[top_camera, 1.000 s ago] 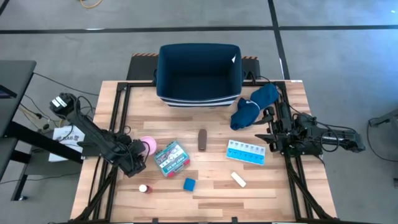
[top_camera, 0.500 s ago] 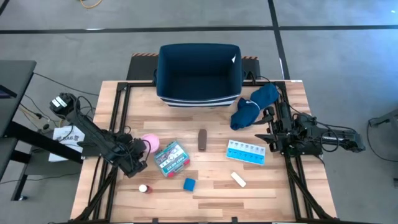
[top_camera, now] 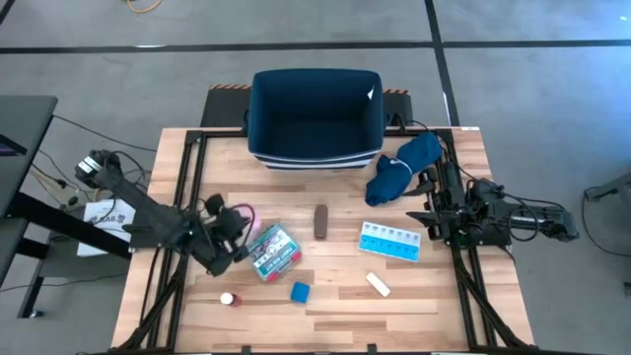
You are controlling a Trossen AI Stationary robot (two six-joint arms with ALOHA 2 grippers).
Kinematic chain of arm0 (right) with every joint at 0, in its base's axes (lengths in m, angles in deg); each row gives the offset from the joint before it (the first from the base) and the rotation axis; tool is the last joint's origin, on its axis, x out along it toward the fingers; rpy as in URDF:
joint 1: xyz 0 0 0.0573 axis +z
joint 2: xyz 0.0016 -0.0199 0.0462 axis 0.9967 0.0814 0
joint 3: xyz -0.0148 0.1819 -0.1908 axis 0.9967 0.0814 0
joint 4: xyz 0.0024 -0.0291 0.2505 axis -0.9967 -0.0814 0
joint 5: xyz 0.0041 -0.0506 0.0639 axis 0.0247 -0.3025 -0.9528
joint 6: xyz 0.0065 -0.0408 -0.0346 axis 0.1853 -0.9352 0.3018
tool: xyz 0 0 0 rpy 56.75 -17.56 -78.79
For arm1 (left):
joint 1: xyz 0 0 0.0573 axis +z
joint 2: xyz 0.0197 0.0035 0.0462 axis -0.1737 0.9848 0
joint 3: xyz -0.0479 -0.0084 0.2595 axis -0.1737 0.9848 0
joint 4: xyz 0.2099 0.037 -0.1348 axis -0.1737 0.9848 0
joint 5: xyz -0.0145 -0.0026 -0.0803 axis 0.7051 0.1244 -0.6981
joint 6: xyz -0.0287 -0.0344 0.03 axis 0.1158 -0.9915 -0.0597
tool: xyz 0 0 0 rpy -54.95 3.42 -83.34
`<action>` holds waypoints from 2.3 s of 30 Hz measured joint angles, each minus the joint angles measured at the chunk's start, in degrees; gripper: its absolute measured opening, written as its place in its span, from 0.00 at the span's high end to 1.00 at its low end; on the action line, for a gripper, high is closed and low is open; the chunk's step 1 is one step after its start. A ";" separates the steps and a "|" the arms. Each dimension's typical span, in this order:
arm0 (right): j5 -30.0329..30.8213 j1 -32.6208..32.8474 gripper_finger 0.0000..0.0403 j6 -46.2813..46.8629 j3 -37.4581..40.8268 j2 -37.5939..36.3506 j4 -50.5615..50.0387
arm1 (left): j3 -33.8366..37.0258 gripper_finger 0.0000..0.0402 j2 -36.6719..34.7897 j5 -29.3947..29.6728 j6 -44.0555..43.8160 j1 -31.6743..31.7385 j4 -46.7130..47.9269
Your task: Pick & place medical supplies in basket/bin
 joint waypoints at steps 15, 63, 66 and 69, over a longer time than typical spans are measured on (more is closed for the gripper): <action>0.01 -0.02 0.44 0.00 0.00 -0.02 1.64 | -33.61 1.00 -0.05 4.68 51.32 17.24 -11.46; 1.09 0.00 0.44 0.54 0.00 0.00 2.69 | -37.19 0.98 40.13 -51.15 59.28 65.66 -27.62; 1.11 0.00 0.44 0.55 0.00 0.00 2.69 | -37.17 0.97 40.19 -52.02 59.66 65.64 -27.31; 1.09 0.00 0.44 0.55 0.00 -0.01 2.69 | -37.19 0.93 40.19 -52.04 61.54 65.60 -27.49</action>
